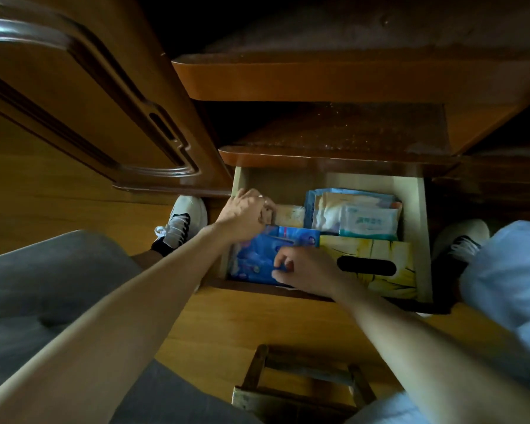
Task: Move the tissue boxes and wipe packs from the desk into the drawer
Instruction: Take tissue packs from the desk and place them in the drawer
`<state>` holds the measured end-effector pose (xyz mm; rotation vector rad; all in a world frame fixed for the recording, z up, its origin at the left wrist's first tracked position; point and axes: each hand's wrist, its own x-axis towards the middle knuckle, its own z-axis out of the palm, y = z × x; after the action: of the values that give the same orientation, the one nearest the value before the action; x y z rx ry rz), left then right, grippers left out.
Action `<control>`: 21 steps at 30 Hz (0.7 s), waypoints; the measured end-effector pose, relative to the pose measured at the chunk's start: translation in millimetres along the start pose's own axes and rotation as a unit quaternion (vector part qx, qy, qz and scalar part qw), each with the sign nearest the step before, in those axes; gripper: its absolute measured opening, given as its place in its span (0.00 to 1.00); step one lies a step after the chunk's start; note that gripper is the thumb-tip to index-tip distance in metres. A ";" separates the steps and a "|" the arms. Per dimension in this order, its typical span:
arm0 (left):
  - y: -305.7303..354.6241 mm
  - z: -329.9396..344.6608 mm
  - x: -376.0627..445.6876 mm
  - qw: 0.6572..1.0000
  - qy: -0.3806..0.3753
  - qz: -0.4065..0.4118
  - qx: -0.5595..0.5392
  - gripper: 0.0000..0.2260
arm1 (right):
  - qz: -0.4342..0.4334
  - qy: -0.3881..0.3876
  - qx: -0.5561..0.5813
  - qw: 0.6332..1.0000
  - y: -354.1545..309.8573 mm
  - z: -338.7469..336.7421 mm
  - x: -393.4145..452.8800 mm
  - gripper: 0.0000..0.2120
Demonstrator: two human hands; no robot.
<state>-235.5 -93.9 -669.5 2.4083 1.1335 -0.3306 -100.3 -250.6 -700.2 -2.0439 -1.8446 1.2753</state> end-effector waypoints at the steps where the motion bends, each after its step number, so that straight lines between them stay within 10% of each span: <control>1: 4.5 3.6 11.7 1.000 0.017 0.006 -0.002 0.18 | 0.002 0.004 0.014 1.000 -1.7 2.6 -1.0 0.08; 21: 40.5 77.4 87.7 0.992 -0.038 -0.086 0.082 0.18 | 0.005 0.030 0.093 0.995 6.9 15.5 0.5 0.10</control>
<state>-150.4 -96.6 -759.4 2.4182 1.3302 -0.5867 -104.8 -258.7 -714.4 -1.9735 -1.6245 1.3197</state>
